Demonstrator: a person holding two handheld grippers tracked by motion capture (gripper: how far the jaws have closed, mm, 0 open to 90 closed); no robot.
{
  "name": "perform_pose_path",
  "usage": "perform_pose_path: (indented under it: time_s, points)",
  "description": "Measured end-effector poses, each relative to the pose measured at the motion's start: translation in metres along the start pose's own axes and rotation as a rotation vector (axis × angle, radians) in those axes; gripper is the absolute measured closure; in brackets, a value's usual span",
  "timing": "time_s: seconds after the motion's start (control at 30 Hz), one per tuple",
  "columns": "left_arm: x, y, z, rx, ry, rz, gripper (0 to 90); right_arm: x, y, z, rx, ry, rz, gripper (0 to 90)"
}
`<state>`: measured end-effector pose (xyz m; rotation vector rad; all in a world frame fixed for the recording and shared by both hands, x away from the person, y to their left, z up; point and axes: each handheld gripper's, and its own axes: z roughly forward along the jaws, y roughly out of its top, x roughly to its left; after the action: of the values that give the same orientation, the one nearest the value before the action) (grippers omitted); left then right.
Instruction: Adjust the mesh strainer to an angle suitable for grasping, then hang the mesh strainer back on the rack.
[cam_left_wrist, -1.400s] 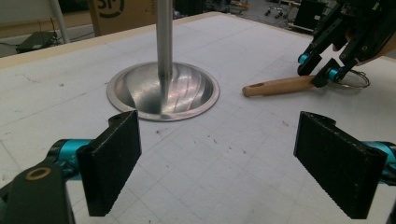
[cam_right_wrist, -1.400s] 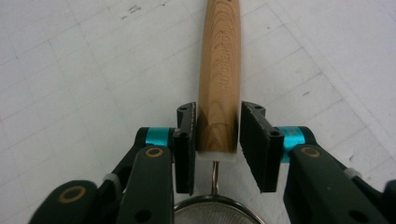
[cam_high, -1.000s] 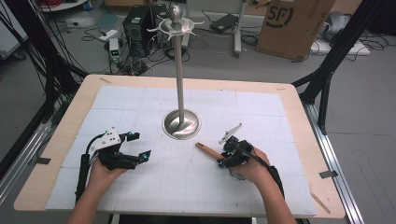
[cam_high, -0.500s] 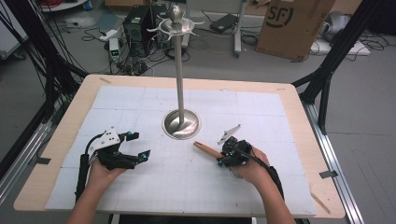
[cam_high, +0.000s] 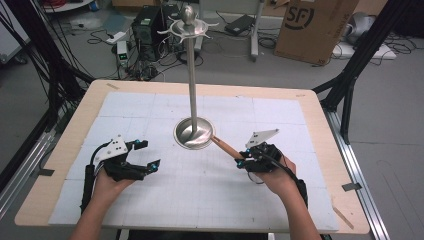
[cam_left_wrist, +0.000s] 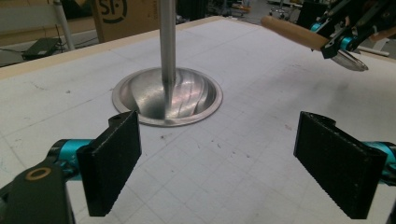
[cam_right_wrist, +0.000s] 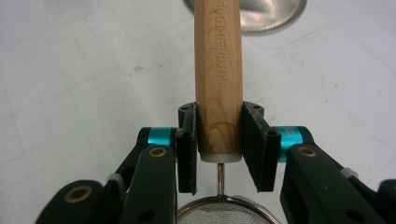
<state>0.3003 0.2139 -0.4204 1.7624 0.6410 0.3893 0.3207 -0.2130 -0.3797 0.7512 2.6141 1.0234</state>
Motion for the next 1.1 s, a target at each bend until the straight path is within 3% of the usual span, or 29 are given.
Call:
perform_pose_path:
  time_s: [0.47, 0.63, 1.1]
  points:
    - [-0.001, 0.006, -0.01, -0.005, 0.014, 0.027, 15.5, -0.004, 0.019, -0.033, -0.163, -0.019, -0.009, 68.5]
    - [-0.001, 0.007, -0.012, -0.02, 0.015, 0.023, 15.5, -0.009, 0.024, -0.044, -0.252, -0.015, -0.026, 68.5]
    - [0.0, 0.008, -0.012, -0.015, 0.019, 0.022, 15.5, -0.019, 0.051, -0.067, -0.328, -0.009, -0.101, 68.4]
